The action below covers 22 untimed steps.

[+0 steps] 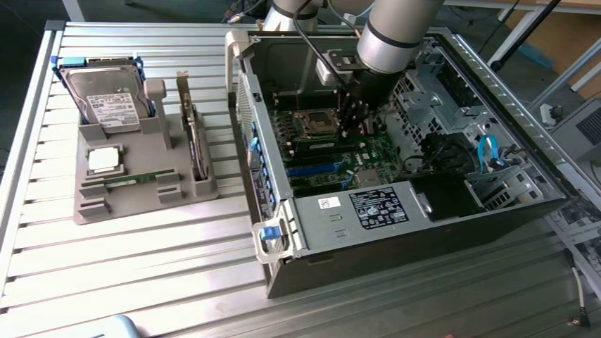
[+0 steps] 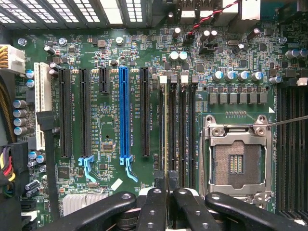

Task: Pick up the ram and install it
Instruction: 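Insert the ram into the slot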

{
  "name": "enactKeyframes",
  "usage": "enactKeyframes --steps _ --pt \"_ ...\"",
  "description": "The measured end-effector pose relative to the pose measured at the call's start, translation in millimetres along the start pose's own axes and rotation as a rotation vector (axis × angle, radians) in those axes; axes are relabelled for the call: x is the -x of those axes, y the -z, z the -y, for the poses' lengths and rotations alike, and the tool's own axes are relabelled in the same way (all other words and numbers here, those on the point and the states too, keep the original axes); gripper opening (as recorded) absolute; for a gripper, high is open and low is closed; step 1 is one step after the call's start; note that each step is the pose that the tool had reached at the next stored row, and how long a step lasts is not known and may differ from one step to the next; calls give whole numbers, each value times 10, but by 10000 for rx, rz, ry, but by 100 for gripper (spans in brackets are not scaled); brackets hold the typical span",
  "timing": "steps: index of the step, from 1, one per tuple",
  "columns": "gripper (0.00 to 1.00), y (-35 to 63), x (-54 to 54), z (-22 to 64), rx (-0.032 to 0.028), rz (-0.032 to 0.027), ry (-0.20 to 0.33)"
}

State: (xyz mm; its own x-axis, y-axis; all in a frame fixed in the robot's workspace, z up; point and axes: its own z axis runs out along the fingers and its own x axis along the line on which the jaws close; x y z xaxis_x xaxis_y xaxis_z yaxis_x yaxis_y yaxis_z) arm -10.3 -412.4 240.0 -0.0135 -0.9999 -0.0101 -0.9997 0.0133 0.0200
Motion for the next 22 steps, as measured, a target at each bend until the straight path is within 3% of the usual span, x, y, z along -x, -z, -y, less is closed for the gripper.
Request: enactKeyframes --steps 22 --pt "12 -68 1 1 0 0 1"
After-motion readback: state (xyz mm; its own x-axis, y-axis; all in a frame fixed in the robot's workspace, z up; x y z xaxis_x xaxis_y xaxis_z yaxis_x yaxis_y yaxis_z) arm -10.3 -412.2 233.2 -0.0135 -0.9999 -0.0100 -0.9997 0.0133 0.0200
